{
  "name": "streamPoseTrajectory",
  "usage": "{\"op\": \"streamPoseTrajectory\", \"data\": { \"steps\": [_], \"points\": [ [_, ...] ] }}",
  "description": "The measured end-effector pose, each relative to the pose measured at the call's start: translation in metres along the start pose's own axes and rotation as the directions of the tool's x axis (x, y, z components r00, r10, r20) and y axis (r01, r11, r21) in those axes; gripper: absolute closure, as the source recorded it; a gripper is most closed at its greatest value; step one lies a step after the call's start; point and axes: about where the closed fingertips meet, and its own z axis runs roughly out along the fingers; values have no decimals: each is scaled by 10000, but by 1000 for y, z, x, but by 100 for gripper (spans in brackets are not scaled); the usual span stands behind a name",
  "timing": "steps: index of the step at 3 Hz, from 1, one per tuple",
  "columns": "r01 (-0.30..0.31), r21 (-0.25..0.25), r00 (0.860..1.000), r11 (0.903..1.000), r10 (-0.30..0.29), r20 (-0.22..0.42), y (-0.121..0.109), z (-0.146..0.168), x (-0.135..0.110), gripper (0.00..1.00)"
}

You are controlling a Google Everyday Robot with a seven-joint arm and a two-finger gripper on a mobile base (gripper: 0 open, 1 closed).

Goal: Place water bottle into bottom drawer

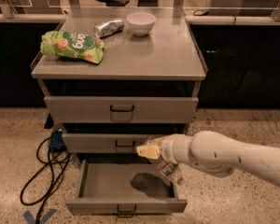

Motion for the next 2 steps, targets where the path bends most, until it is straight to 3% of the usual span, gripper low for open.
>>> {"op": "streamPoseTrajectory", "data": {
  "steps": [1, 2],
  "points": [
    [-95, 621, 9995, 9980, 76, 320, -17, 2, -5, 100],
    [-288, 291, 9990, 9992, 277, 349, -19, 12, 4, 100]
  ]
}}
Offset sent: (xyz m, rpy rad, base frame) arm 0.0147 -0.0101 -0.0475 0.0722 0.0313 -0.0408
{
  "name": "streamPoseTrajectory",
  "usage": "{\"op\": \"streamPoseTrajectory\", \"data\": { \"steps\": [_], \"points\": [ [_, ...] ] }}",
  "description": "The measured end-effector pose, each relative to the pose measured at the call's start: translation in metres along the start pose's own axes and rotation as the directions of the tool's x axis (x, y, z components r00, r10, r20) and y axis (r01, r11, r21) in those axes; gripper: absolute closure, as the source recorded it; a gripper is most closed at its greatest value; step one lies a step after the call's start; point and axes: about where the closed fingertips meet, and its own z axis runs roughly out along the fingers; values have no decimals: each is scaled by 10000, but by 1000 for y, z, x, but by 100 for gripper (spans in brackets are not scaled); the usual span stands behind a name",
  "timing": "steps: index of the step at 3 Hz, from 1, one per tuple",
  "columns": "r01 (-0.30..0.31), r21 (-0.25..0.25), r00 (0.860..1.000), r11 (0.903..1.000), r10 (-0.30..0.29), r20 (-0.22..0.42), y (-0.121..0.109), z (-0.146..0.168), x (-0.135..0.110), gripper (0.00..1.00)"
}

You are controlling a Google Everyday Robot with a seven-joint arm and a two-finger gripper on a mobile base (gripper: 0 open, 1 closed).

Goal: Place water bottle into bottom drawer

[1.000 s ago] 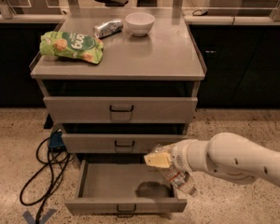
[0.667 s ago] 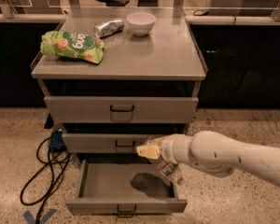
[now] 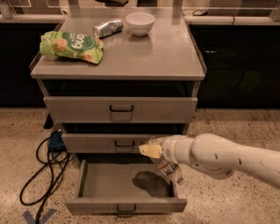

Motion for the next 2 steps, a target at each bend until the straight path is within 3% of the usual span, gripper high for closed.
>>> {"op": "streamPoseTrajectory", "data": {
  "steps": [1, 2],
  "points": [
    [-327, -1111, 9985, 9933, 276, -475, 11, 47, 33, 100],
    [-1084, -2340, 9863, 9662, 751, -1472, 38, 109, 92, 100]
  ]
}}
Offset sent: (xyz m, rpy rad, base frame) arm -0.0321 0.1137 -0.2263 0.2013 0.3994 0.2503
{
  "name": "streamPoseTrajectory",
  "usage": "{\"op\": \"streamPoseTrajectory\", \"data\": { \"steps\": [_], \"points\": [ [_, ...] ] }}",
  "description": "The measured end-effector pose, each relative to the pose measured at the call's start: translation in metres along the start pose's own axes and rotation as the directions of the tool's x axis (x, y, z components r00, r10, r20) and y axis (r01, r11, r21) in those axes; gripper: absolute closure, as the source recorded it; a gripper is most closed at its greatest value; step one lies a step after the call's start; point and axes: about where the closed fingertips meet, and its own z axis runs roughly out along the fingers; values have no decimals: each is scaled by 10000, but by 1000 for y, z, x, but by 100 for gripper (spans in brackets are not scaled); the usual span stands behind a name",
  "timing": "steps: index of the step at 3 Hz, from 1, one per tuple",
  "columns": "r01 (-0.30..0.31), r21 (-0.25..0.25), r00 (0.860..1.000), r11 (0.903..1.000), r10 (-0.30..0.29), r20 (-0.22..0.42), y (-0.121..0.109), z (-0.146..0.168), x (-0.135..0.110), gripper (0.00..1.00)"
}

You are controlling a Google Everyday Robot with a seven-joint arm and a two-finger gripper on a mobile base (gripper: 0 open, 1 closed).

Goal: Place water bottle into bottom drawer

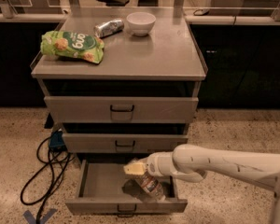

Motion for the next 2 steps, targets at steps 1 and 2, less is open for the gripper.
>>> {"op": "streamPoseTrajectory", "data": {
  "steps": [1, 2],
  "points": [
    [-178, -1161, 9960, 9931, 75, -890, 23, 67, 37, 100],
    [-174, -1162, 9960, 9931, 71, -886, 23, 67, 37, 100]
  ]
}}
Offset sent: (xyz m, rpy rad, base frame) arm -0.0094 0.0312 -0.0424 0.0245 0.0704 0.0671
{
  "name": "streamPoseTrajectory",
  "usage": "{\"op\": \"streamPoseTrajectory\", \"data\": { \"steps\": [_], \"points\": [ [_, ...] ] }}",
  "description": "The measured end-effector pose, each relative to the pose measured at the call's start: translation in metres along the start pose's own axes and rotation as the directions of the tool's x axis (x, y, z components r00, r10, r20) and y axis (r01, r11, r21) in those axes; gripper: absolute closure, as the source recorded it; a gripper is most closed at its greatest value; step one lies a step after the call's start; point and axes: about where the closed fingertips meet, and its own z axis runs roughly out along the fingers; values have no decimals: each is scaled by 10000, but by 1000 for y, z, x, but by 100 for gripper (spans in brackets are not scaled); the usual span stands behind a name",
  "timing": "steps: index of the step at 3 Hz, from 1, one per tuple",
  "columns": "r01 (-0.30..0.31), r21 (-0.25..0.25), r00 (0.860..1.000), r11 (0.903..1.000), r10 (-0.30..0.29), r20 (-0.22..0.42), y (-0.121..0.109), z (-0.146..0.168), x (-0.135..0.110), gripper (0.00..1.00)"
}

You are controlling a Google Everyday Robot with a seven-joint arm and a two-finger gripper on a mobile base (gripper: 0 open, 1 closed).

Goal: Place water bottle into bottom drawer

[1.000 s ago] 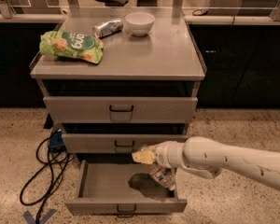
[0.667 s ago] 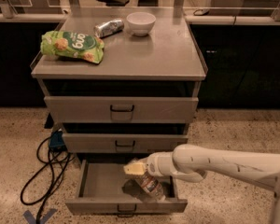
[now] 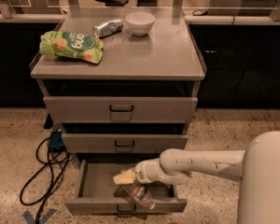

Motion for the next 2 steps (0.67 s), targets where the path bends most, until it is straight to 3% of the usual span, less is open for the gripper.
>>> {"op": "streamPoseTrajectory", "data": {
  "steps": [1, 2],
  "points": [
    [756, -18, 9954, 9971, -754, 584, -19, 4, -18, 100],
    [1809, 616, 9669, 9816, -1890, 1713, -49, 2, -64, 100]
  ]
}}
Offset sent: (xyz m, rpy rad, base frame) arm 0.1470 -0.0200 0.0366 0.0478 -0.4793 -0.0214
